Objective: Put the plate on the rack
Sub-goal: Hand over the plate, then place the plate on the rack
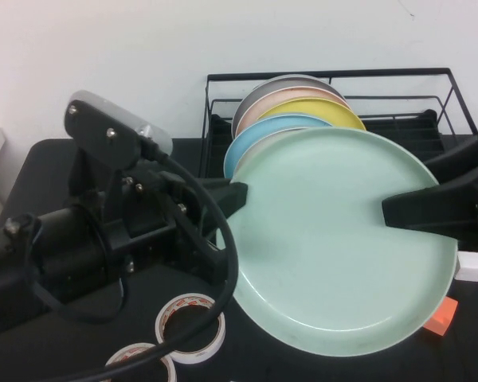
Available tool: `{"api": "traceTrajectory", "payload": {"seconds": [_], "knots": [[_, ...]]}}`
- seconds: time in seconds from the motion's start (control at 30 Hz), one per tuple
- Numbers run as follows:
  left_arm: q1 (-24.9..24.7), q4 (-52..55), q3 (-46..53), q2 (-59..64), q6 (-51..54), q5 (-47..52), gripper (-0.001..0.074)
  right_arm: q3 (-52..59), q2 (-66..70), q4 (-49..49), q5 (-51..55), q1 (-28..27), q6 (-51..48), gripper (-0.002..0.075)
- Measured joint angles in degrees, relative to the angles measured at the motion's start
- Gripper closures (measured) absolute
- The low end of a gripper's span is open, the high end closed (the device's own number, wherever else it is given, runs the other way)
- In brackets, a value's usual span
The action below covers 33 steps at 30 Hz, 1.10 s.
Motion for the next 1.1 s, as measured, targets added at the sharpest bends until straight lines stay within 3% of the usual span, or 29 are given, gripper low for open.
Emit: {"api": "traceTrajectory", "payload": {"seconds": [0.1,0.23,0.4,0.63,0.73,0.93,1.0,1.1], "knots": [[0.0,0.0,0.0,0.79,0.0,1.39,0.073,0.0,0.72,-0.12,0.39,0.04,0.55,0.0374],[0.0,0.11,-0.56,2.12,0.11,2.26,0.0729,0.0,0.91,-0.2,0.28,0.04,0.98,0.0581],[0.0,0.19,-1.02,2.33,-0.04,3.01,0.0674,0.0,1.05,-0.61,-1.48,0.04,0.34,0.0596],[-0.12,0.19,-1.05,2.11,-1.06,3.07,0.0335,0.0,1.05,-0.73,-3.18,0.04,-5.57,0.0605],[-0.12,0.19,-1.05,0.23,-1.08,-0.18,0.0285,-0.09,1.05,-0.73,-6.96,0.04,-9.1,0.0605],[-0.02,-0.57,-1.05,-7.95,-1.75,-13.03,0.0321,-3.67,1.05,-0.73,-12.81,0.04,-19.8,0.0605],[-0.02,-1.0,-0.78,-11.05,-2.81,-16.73,0.0385,-6.25,1.29,-0.73,-13.01,0.04,-24.15,0.0605],[-0.02,-1.49,1.52,-15.74,-3.61,-20.22,0.058,-11.06,2.8,-0.15,-13.16,0.04,-28.59,0.0605]]}}
